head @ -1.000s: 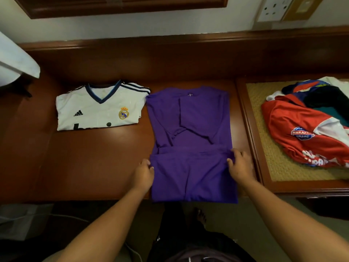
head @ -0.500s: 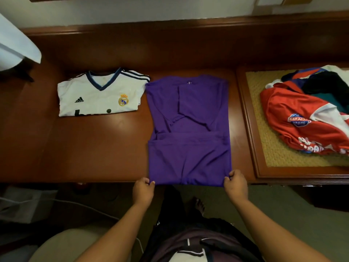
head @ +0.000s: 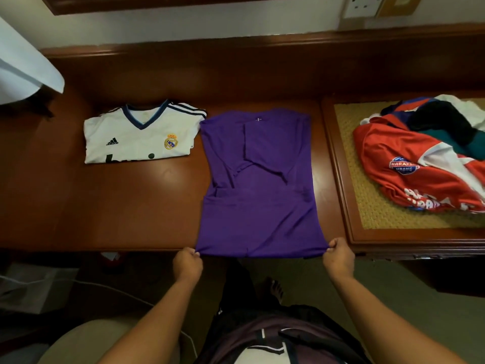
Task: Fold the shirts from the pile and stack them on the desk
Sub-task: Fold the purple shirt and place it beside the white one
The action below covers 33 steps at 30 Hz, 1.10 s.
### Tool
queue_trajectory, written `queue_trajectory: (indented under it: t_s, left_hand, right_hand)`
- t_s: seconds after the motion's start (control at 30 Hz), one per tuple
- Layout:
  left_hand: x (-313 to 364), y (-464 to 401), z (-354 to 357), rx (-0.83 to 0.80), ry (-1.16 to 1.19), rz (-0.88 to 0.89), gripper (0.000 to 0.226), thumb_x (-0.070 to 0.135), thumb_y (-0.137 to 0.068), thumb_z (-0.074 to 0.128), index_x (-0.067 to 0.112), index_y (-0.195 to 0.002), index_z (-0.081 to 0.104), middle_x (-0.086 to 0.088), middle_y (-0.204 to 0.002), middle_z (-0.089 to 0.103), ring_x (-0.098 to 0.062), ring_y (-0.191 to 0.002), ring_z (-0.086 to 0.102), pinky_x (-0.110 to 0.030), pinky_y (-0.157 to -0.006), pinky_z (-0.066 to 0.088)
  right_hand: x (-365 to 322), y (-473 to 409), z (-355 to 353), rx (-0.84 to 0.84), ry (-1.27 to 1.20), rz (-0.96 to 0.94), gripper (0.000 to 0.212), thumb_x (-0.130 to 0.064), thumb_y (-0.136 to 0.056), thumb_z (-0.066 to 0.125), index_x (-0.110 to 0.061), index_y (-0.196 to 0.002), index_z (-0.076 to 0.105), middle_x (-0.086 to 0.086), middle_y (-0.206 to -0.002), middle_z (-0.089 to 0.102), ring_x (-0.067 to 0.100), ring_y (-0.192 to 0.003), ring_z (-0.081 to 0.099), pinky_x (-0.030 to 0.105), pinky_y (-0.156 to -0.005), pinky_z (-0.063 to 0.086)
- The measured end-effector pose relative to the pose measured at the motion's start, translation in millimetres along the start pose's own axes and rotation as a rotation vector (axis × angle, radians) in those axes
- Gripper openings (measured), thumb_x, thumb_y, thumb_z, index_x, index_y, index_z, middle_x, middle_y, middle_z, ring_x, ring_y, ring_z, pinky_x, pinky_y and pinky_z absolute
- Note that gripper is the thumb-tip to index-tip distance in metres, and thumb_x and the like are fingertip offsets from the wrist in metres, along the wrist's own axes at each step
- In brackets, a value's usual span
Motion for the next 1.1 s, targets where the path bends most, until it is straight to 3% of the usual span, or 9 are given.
queue_trajectory:
  t_s: [0.2, 0.33, 0.5, 0.6, 0.7, 0.8, 0.93, 1.03, 1.1]
  left_hand:
    - [-7.0, -0.8, 4.2, -0.068, 0.031, -0.010, 0.012, 0.008, -0.093, 0.054, 0.004, -0.097, 0.064, -0.019, -0.108, 0.064, -0.034, -0.101, 0.060, -0.033, -0.084, 0.045]
    - [-7.1, -2.3, 9.2, -0.105, 0.199, -0.040, 0.011, 0.020, -0.091, 0.062, 0.010, -0.089, 0.059, -0.014, -0.093, 0.064, -0.033, -0.091, 0.062, -0.036, -0.079, 0.051]
    - [-7.9, -0.7, 26.7, -0.259, 0.402, -0.185, 0.016, 0.022, -0.096, 0.056, 0.006, -0.098, 0.058, -0.008, -0.078, 0.057, -0.019, -0.066, 0.054, -0.025, -0.053, 0.042]
    - [-10.3, -2.2, 26.6, -0.247, 0.392, -0.211, 0.013, 0.012, -0.096, 0.054, 0.001, -0.103, 0.057, -0.008, -0.072, 0.054, -0.016, -0.058, 0.049, -0.024, -0.049, 0.038]
    - [-12.4, -3.8, 24.3, -0.243, 0.403, -0.242, 0.012, 0.008, -0.094, 0.054, 0.002, -0.104, 0.057, -0.010, -0.081, 0.057, -0.019, -0.066, 0.052, -0.026, -0.057, 0.042]
    - [-9.5, -1.8, 29.1, -0.317, 0.567, -0.295, 0.016, 0.012, -0.094, 0.057, 0.006, -0.109, 0.056, -0.012, -0.102, 0.060, -0.020, -0.075, 0.056, -0.027, -0.061, 0.045]
    - [-1.8, 2.7, 28.8, -0.324, 0.631, -0.317, 0.010, 0.013, -0.094, 0.059, 0.009, -0.103, 0.057, -0.008, -0.096, 0.060, -0.019, -0.071, 0.055, -0.027, -0.059, 0.044]
    - [-0.3, 2.1, 27.8, -0.332, 0.617, -0.318, 0.014, 0.010, -0.093, 0.059, 0.006, -0.106, 0.058, -0.008, -0.093, 0.059, -0.019, -0.071, 0.055, -0.027, -0.060, 0.045]
    - [0.1, 2.4, 26.5, -0.347, 0.641, -0.327, 0.018, 0.011, -0.093, 0.058, 0.005, -0.110, 0.059, -0.010, -0.103, 0.060, -0.022, -0.083, 0.057, -0.027, -0.062, 0.048]
  right_hand:
    - [1.5, -1.4, -1.5, -0.059, 0.061, 0.004, 0.015, 0.007, -0.084, 0.050, -0.008, -0.088, 0.049, 0.016, -0.088, 0.053, 0.031, -0.082, 0.051, 0.030, -0.072, 0.035]
    - [-3.3, -1.0, 3.4, -0.087, 0.041, -0.050, 0.008, -0.003, -0.084, 0.059, -0.008, -0.086, 0.054, 0.020, -0.093, 0.061, 0.035, -0.089, 0.059, 0.032, -0.072, 0.037]
    - [-10.6, -2.7, 12.6, -0.118, 0.089, -0.075, 0.018, -0.023, -0.091, 0.061, -0.008, -0.088, 0.052, 0.015, -0.093, 0.059, 0.025, -0.079, 0.052, 0.030, -0.067, 0.036]
    - [-10.8, -3.1, 14.8, -0.158, 0.149, -0.026, 0.016, -0.016, -0.093, 0.057, -0.008, -0.084, 0.047, 0.010, -0.083, 0.054, 0.023, -0.076, 0.048, 0.029, -0.066, 0.033]
    - [-9.5, -4.4, 13.3, -0.160, 0.182, -0.011, 0.019, -0.010, -0.092, 0.056, -0.011, -0.077, 0.045, 0.006, -0.076, 0.050, 0.021, -0.071, 0.046, 0.028, -0.063, 0.031]
    - [-9.9, -3.2, 14.6, -0.195, 0.185, 0.005, 0.016, -0.020, -0.094, 0.057, -0.008, -0.087, 0.050, 0.009, -0.084, 0.053, 0.022, -0.075, 0.047, 0.028, -0.062, 0.032]
    - [-6.1, -5.1, 20.4, -0.259, 0.115, 0.073, 0.030, -0.036, -0.093, 0.058, -0.007, -0.096, 0.052, 0.011, -0.094, 0.057, 0.026, -0.084, 0.054, 0.031, -0.068, 0.038]
    - [-3.0, -7.6, 25.4, -0.275, 0.046, 0.110, 0.025, -0.030, -0.091, 0.063, -0.009, -0.086, 0.050, 0.010, -0.088, 0.056, 0.028, -0.085, 0.054, 0.035, -0.071, 0.041]
    - [0.2, -8.4, 27.4, -0.250, -0.015, 0.142, 0.022, -0.019, -0.088, 0.067, -0.009, -0.079, 0.049, 0.014, -0.086, 0.057, 0.031, -0.085, 0.055, 0.042, -0.077, 0.046]
Point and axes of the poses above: each hand's wrist, its own y-axis away from the middle knuckle, its own z-axis out of the palm, x = y × z, the point moved 6 cm from there along -y, towards the middle knuckle
